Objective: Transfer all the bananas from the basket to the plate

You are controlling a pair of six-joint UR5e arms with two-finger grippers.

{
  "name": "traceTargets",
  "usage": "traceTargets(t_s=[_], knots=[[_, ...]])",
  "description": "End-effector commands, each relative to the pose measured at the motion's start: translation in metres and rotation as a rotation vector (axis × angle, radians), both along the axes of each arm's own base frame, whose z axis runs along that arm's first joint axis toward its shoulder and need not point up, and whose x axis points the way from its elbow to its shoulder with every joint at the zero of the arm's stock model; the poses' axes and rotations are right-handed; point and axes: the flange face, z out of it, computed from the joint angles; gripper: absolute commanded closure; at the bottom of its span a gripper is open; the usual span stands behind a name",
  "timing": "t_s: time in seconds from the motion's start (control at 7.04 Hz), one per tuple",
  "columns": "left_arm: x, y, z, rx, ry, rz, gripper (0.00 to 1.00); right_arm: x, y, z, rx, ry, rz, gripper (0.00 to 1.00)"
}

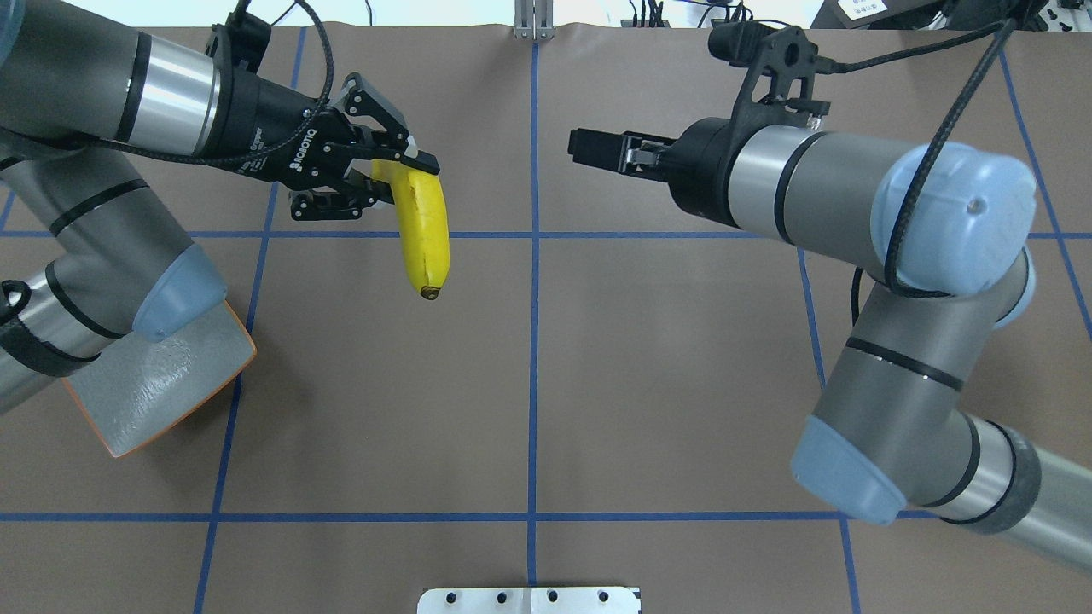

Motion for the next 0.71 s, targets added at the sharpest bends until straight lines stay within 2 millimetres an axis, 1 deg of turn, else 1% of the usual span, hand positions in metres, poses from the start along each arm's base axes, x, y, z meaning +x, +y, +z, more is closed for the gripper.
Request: traceTargets(t_s=[0.0, 0.14, 0.28, 0.43, 0.57], knots=[[-0.016, 0.018, 0.066, 0.024, -0.078, 0.009, 1.00, 0.065, -0.058, 0.057, -0.224, 0.173, -0.039, 0.00], [-0.029, 0.026, 0.098, 0.046, -0.120, -0.004, 1.00, 0.088, -0.075, 0.096, -0.244, 0.246, -0.059, 0.00], [-0.047, 0.027, 0.136, 0.085, -0.179, -0.025, 1.00, 0.115, -0.086, 0.137, -0.238, 0.329, -0.075, 0.00], [-0.064, 0.026, 0.168, 0.116, -0.229, -0.044, 1.00, 0.148, -0.095, 0.169, -0.235, 0.377, -0.115, 0.00], [-0.073, 0.032, 0.198, 0.160, -0.279, -0.042, 1.00, 0.181, -0.101, 0.200, -0.230, 0.413, -0.161, 0.00]])
